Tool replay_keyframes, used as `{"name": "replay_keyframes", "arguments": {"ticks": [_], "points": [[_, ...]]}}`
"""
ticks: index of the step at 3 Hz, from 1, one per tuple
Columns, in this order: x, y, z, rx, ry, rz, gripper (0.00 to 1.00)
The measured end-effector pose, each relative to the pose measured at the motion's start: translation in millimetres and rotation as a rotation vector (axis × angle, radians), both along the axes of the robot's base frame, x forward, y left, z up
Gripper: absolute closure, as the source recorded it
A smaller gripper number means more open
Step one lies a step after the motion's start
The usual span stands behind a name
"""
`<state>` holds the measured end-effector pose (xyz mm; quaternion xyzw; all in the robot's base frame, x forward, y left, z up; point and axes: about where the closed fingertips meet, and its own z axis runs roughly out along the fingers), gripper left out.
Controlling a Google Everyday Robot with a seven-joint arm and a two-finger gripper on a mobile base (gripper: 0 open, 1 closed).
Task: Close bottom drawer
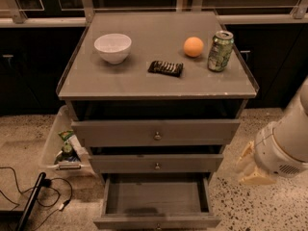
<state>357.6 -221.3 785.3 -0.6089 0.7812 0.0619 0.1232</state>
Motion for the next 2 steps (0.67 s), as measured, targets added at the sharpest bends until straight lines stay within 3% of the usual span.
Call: {"name": "replay_keyframes", "arguments": {"ticks": [1,2], "points": [[0,0,0,0.000,0.000,0.000,0.88],[-11,10,-60,0.059,0.106,-0.035,1.00]]}}
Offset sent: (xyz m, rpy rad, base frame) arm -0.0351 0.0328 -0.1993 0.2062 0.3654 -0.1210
